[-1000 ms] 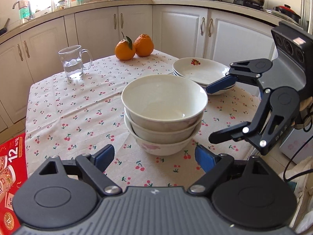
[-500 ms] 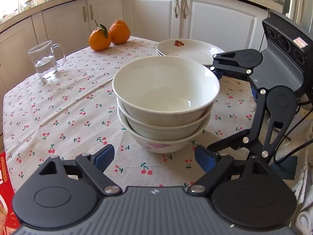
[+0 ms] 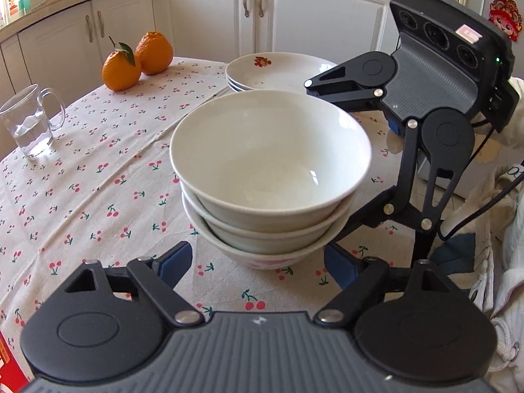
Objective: Organize plates and bowls
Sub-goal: 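Grip the bowl stack from opposite sides with the left and right tools, then lift the bowl stack with both tools and carry it over the plate stack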
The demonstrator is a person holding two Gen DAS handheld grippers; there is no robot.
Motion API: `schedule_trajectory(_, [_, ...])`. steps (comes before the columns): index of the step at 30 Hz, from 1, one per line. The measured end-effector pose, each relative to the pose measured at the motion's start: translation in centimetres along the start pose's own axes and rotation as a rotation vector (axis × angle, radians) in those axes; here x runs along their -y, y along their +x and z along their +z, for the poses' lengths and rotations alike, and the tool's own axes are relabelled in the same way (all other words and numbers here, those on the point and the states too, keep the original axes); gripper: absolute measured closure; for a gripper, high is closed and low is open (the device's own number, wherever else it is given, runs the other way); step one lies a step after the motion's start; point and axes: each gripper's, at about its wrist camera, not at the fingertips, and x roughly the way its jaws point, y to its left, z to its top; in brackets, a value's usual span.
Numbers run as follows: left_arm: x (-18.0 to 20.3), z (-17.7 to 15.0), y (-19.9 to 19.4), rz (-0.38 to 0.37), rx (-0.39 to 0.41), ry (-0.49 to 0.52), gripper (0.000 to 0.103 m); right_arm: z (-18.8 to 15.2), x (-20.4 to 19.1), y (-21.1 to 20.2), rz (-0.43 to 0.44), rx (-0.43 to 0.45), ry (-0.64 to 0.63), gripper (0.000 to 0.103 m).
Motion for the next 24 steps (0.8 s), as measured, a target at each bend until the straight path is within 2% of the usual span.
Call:
schedule_trajectory(12, [-0.7,0.2,0.5,-0.071,-0.011,0.043,0.025,1.0,1.0,0.1,0.088,-0.021,-0.035,0.019])
schedule_trajectory(24, [-0.9,0.6,0.9,-0.098,-0.017,0.084,0.025,1.9,1.5,0.4,0.127,-0.064,-0.078,0.020])
